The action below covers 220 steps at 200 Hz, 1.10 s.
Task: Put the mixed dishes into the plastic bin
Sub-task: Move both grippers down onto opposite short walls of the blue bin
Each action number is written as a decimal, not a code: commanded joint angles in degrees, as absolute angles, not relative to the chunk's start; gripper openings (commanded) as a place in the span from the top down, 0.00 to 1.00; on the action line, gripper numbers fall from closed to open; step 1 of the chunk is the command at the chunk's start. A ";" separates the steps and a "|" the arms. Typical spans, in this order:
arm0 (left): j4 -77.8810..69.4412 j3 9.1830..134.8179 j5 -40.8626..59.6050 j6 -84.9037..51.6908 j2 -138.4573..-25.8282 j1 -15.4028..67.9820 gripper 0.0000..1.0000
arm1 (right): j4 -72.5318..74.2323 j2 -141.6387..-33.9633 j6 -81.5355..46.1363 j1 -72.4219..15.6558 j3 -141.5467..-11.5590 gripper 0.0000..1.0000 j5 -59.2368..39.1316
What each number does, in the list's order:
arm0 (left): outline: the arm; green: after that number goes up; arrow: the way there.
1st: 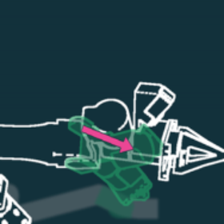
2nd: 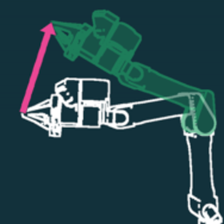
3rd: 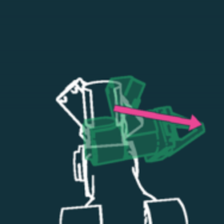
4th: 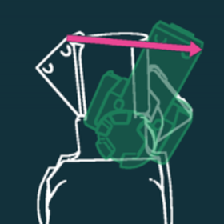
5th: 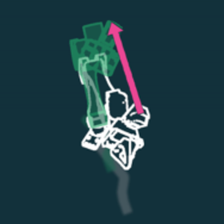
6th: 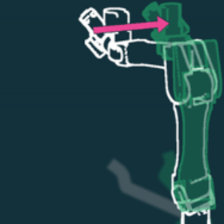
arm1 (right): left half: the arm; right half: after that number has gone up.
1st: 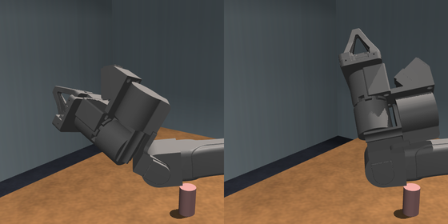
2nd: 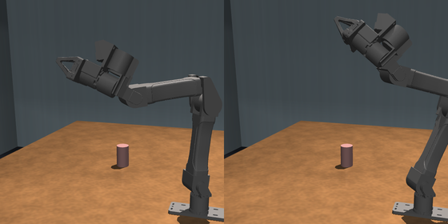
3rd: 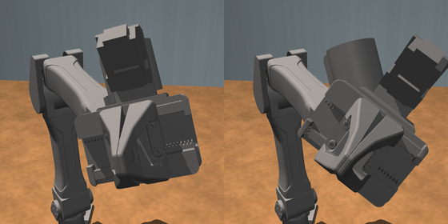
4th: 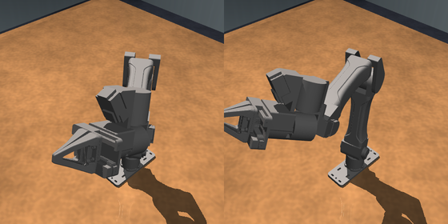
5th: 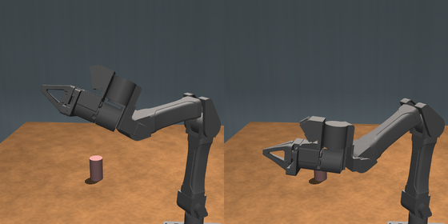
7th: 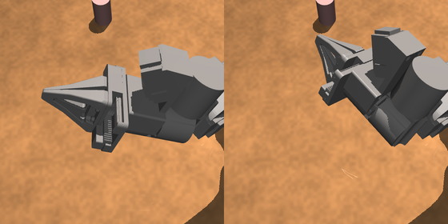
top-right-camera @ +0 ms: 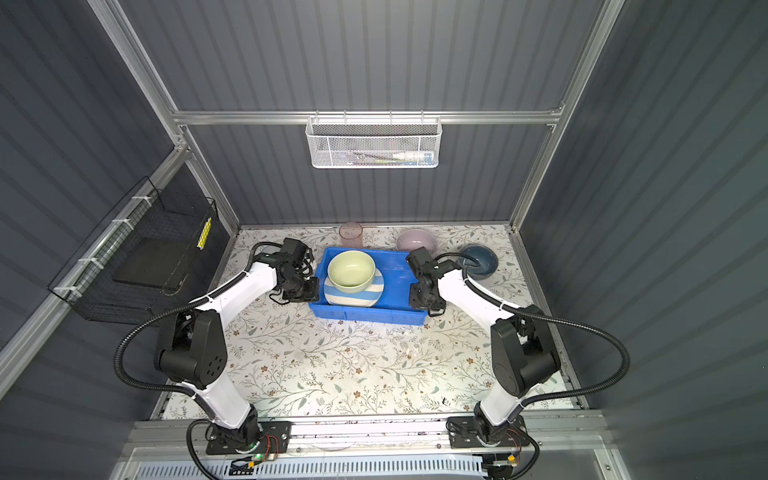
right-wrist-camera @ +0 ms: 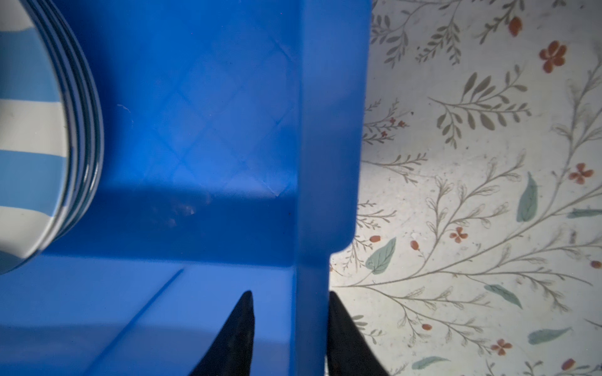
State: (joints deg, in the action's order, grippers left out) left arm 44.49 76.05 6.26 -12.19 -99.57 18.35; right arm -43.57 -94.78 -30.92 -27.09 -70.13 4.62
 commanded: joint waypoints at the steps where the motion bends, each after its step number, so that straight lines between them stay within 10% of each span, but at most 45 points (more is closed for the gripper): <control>1: 44.82 74.82 8.11 -12.08 -98.92 18.19 0.79 | -42.30 -94.73 -31.22 -27.59 -68.37 0.69 1.79; 64: 45.98 72.44 9.22 -13.25 -95.68 18.28 0.86 | -41.61 -91.58 -30.75 -28.58 -65.13 0.85 -0.50; 220: 51.31 51.29 11.45 -30.00 -71.76 27.85 0.96 | -52.58 -75.90 -37.82 -35.94 -51.26 0.88 -2.39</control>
